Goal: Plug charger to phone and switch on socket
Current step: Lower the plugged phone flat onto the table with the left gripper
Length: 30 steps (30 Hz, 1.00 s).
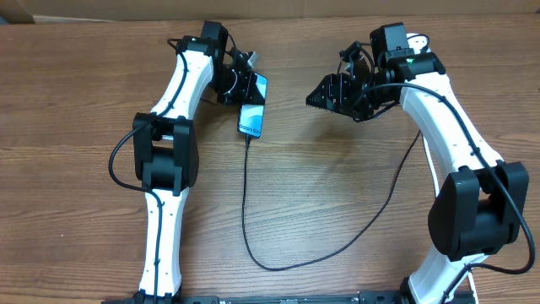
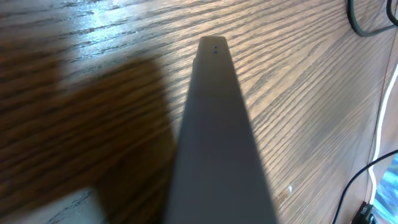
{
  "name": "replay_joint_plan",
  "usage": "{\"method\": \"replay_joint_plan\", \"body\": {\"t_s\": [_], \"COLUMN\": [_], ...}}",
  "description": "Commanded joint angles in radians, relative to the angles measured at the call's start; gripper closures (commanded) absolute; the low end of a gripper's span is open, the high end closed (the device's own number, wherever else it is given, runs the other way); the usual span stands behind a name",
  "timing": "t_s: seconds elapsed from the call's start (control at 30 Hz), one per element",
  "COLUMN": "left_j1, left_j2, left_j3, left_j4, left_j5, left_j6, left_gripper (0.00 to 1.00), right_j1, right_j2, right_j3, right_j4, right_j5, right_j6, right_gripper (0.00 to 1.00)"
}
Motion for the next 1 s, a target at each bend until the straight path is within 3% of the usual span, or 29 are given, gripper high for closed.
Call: {"method": "replay_joint_plan", "body": {"t_s": [0.0, 0.13, 0.7, 0.97], "left_j1": [0.002, 0.005, 0.021, 0.038], "left_j2": [0.031, 0.031, 0.031, 0.030], "left_j3": [0.008, 0.008, 0.008, 0.008], "left_j4": [0.018, 0.025, 0.006, -0.008], "left_j5": [-0.008, -0.018, -0.060, -0.106], "left_j6": [-0.001, -0.026, -0.075, -0.105], "left_gripper": [0.96, 0.95, 0.66, 0.65], "right_j1": [0.005, 0.005, 0.005, 0.005], "right_j2": [-0.021, -0.021, -0.021, -0.021], "right_j3": [0.010, 0.010, 0.010, 0.010], "right_j4": [0.005, 0.003, 0.000, -0.005], "right_j5": [0.005, 0.005, 0.005, 0.005], "right_j6": [-0.008, -0.008, -0.008, -0.008], "right_gripper": [0.27, 0.27, 0.27, 0.27]}}
